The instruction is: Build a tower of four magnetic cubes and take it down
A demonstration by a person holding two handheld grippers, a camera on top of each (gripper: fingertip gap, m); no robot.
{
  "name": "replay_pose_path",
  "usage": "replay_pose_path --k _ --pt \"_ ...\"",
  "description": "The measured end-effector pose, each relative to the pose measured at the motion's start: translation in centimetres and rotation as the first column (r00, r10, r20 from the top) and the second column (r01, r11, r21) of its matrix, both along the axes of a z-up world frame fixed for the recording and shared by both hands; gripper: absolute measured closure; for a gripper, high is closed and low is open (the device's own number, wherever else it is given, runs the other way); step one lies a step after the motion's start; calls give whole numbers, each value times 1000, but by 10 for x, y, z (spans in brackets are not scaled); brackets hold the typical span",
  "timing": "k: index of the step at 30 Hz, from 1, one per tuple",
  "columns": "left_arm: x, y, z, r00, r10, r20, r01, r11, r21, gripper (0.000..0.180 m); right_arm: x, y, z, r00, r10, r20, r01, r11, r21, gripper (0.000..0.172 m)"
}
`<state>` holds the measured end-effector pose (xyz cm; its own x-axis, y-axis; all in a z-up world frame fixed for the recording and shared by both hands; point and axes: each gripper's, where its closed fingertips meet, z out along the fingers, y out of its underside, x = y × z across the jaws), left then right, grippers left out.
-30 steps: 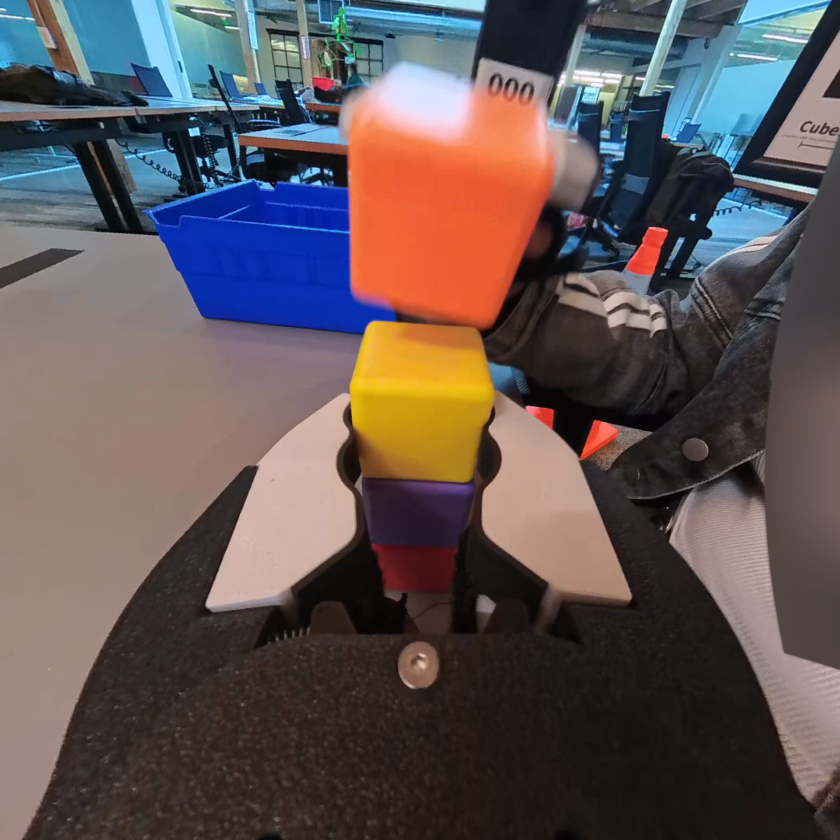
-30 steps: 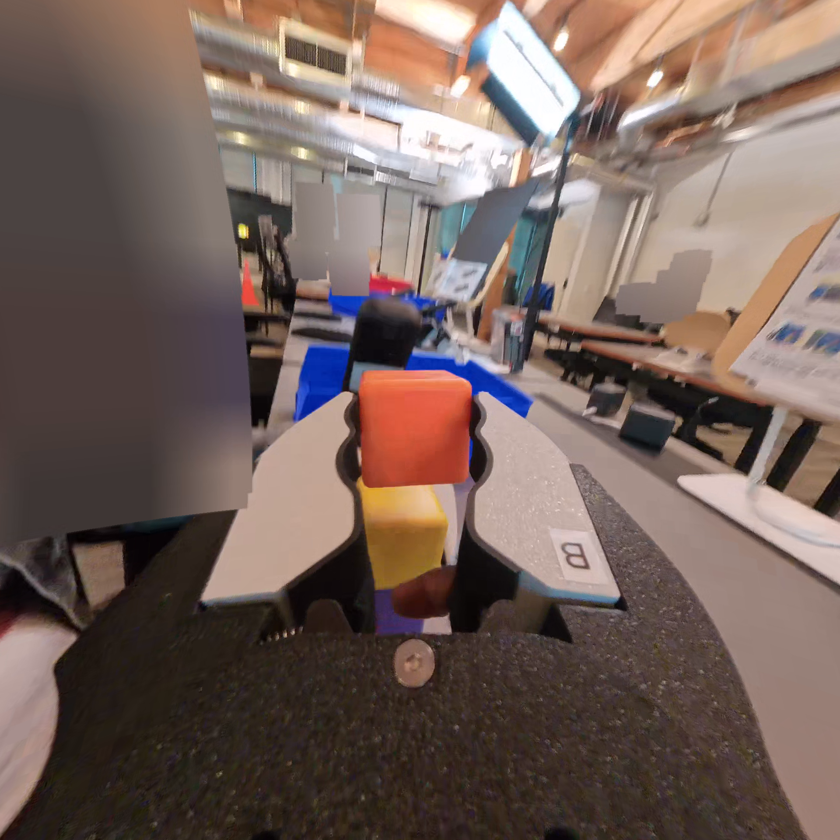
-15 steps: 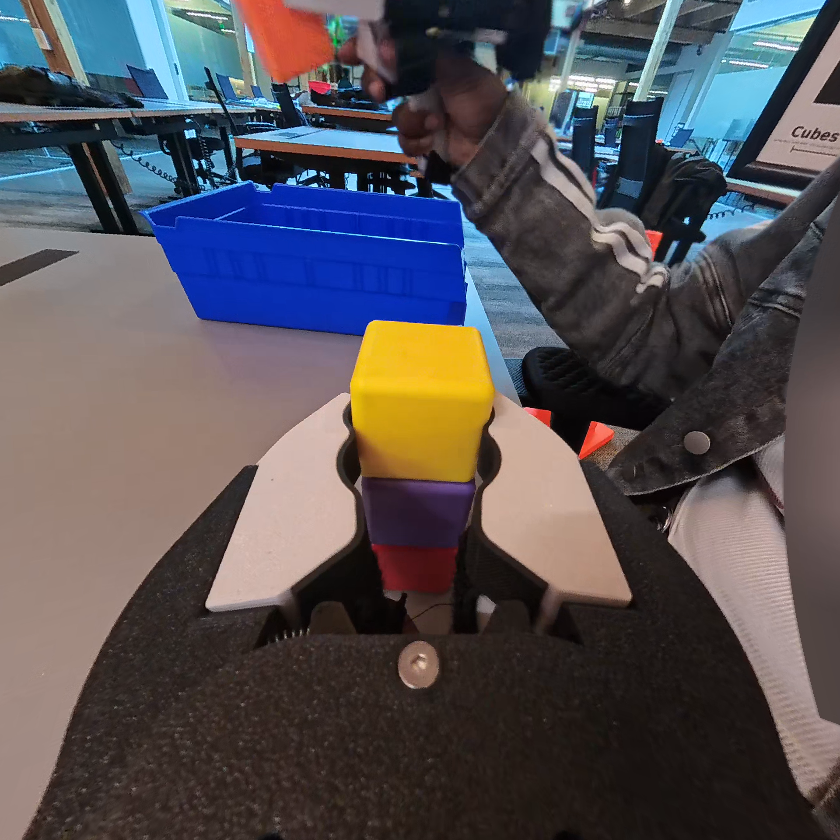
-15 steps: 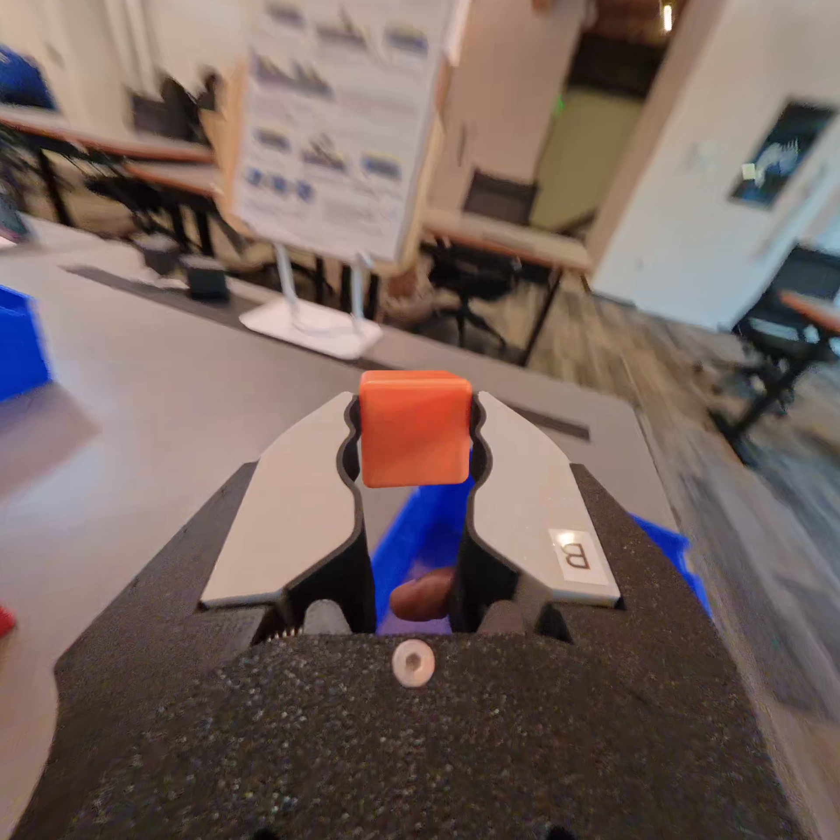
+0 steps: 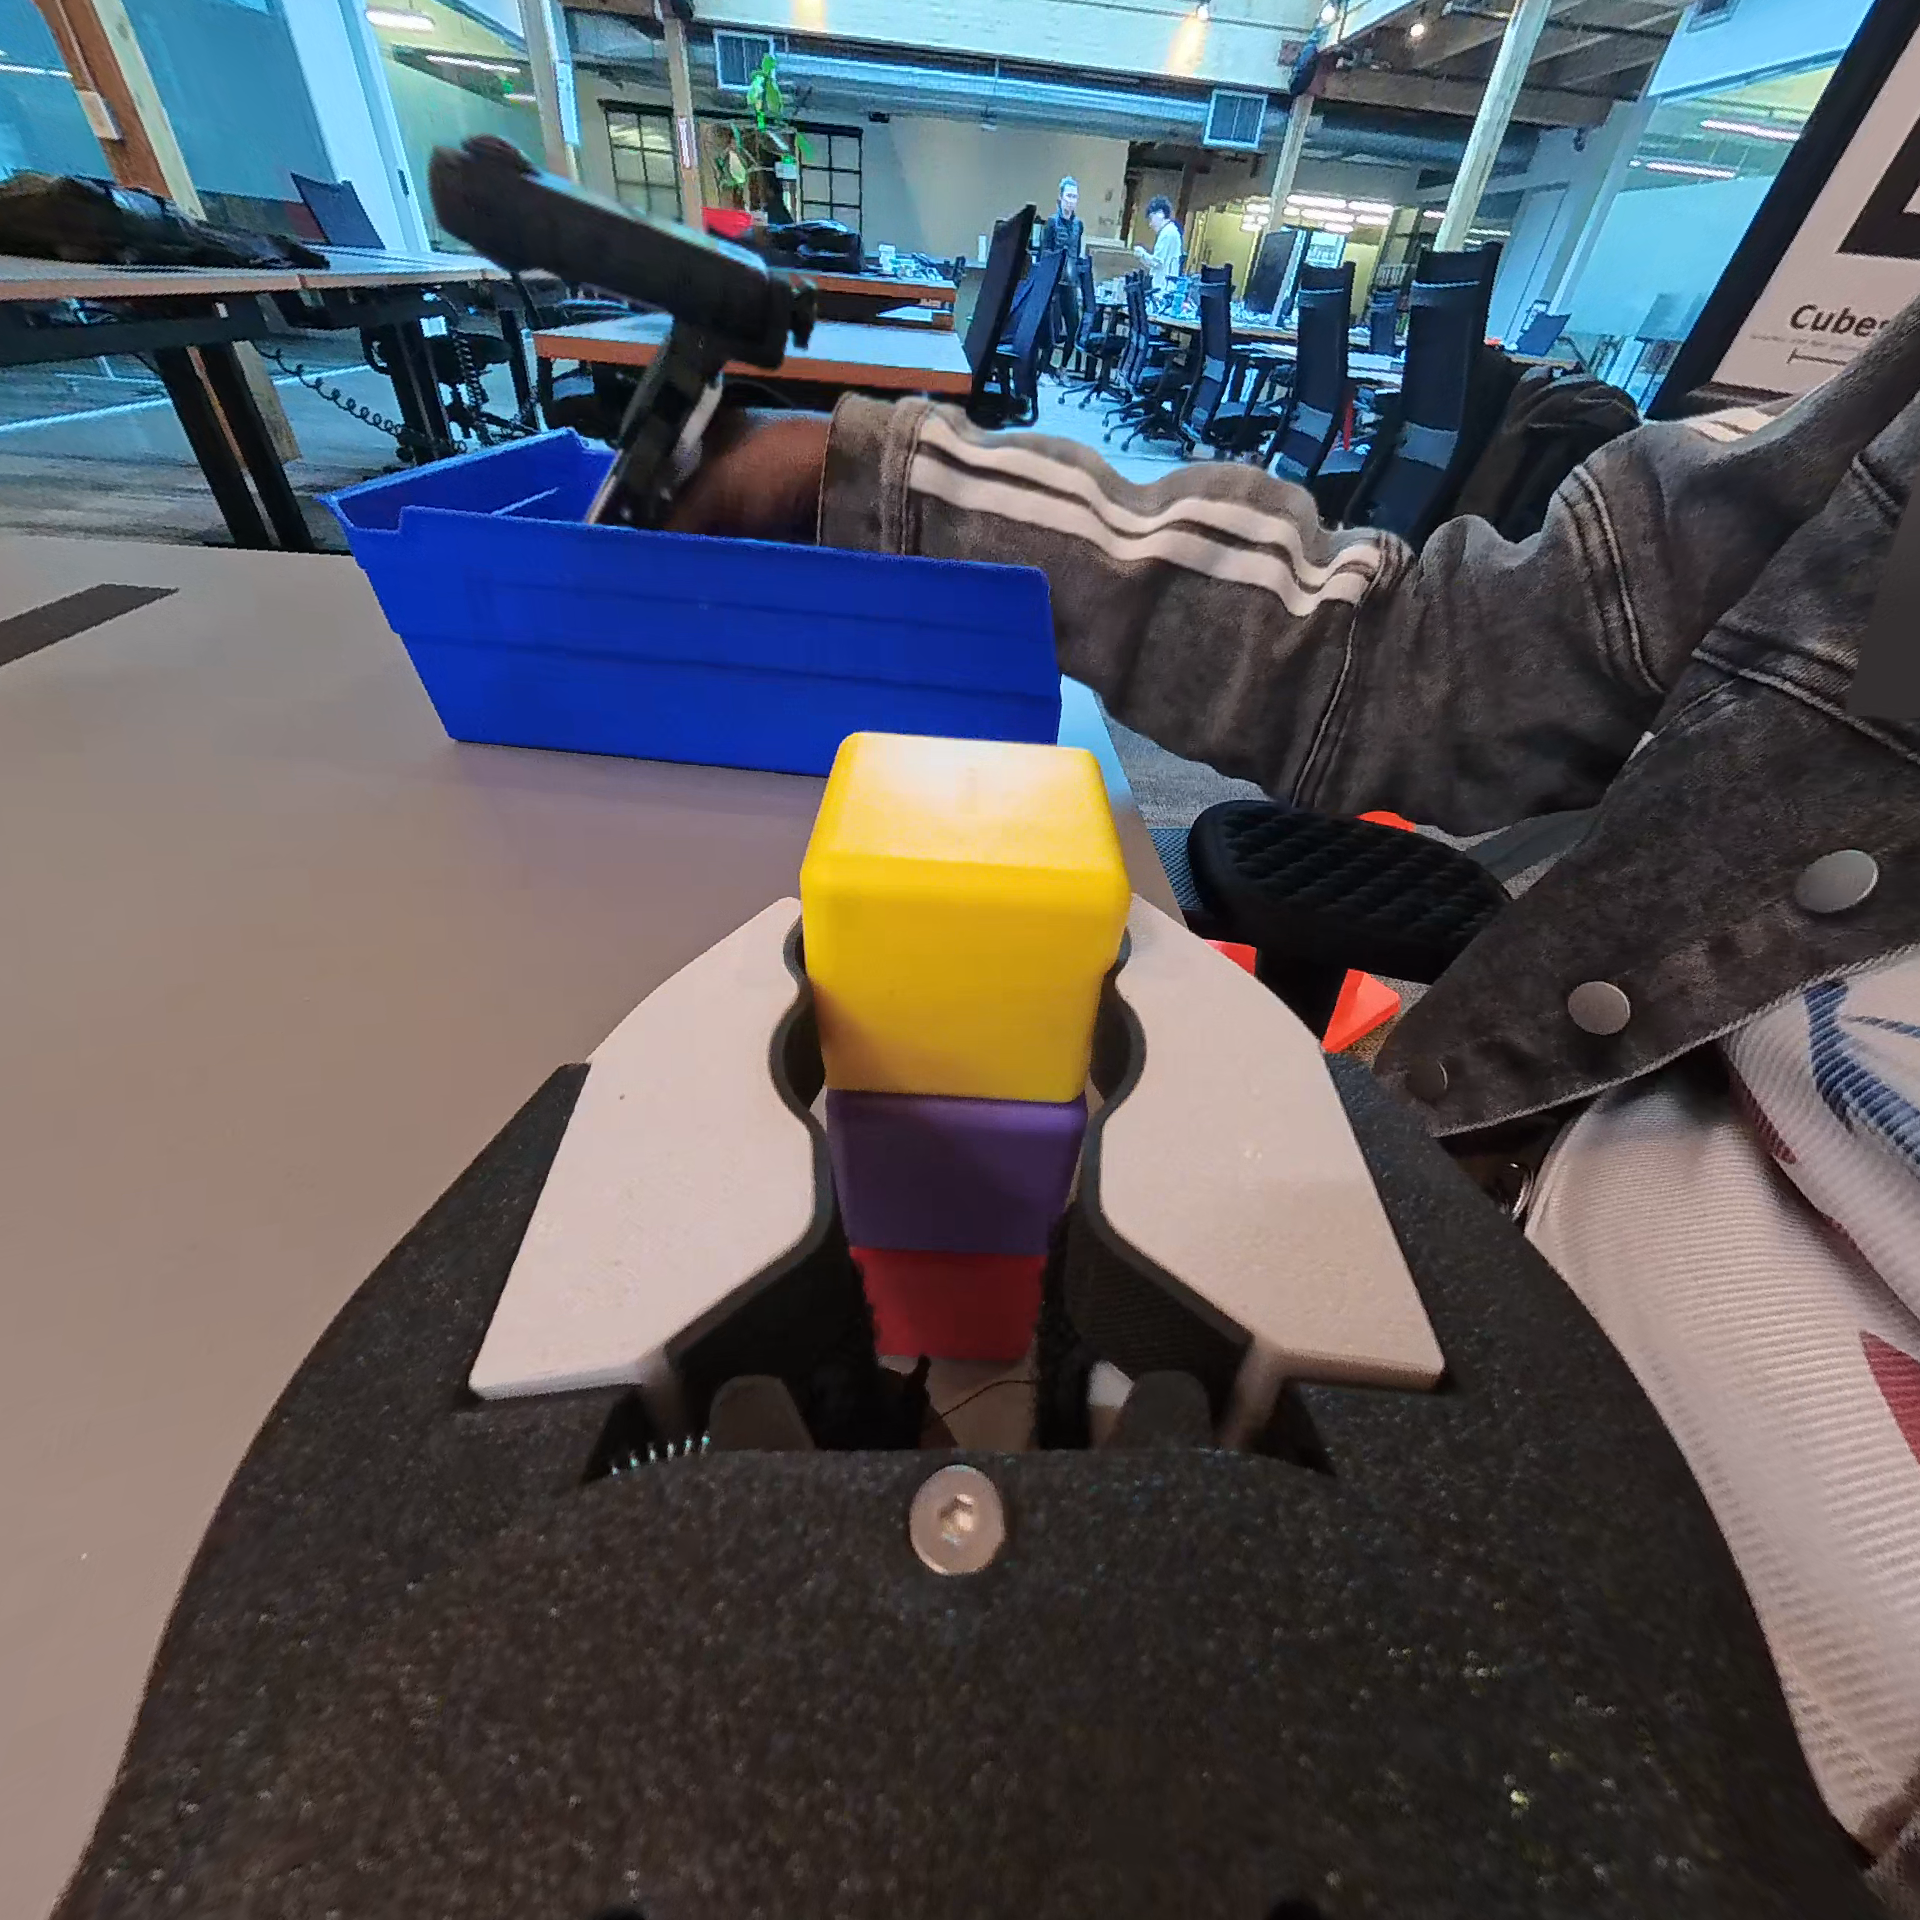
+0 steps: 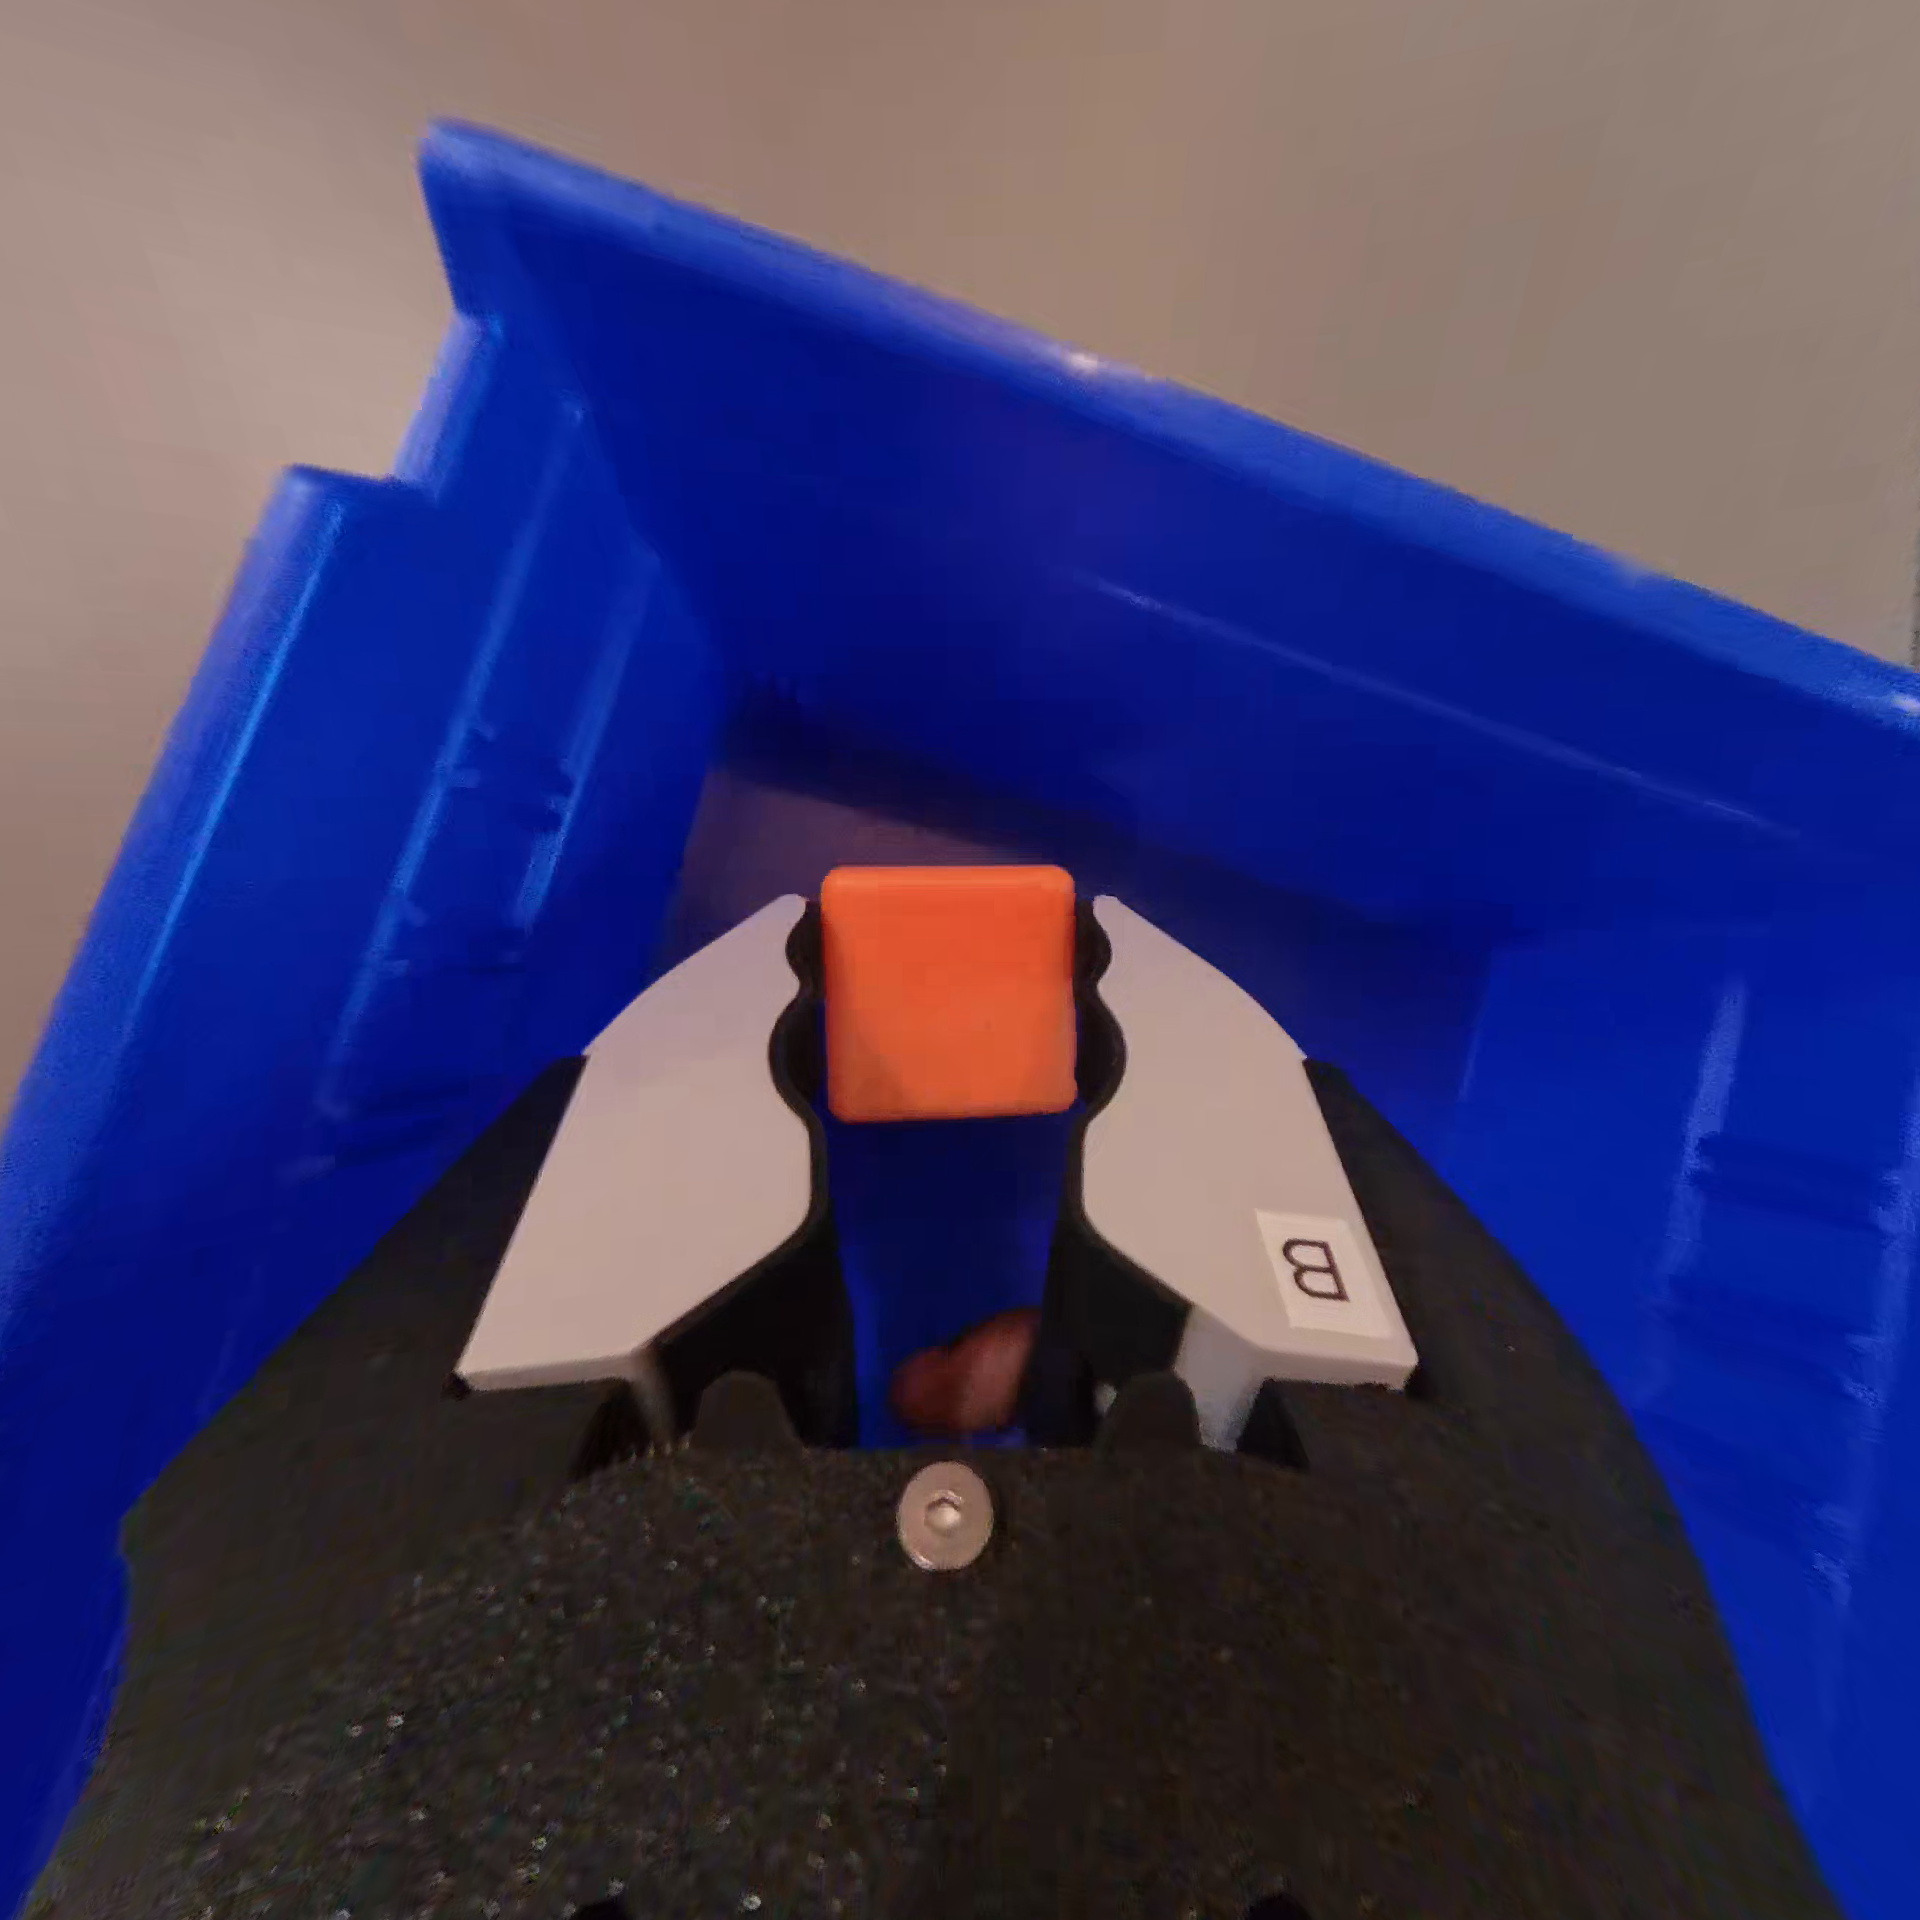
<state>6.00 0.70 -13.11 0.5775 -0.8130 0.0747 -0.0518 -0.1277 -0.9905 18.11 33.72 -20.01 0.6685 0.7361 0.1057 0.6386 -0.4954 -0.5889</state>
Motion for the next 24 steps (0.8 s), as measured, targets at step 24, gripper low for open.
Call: replay_pose_path --k 24 --pt "-10 -1 -14 996 12 -88 -17 998 -56 94 -113 -319 195 135 870 -475 -643 441 626 99"
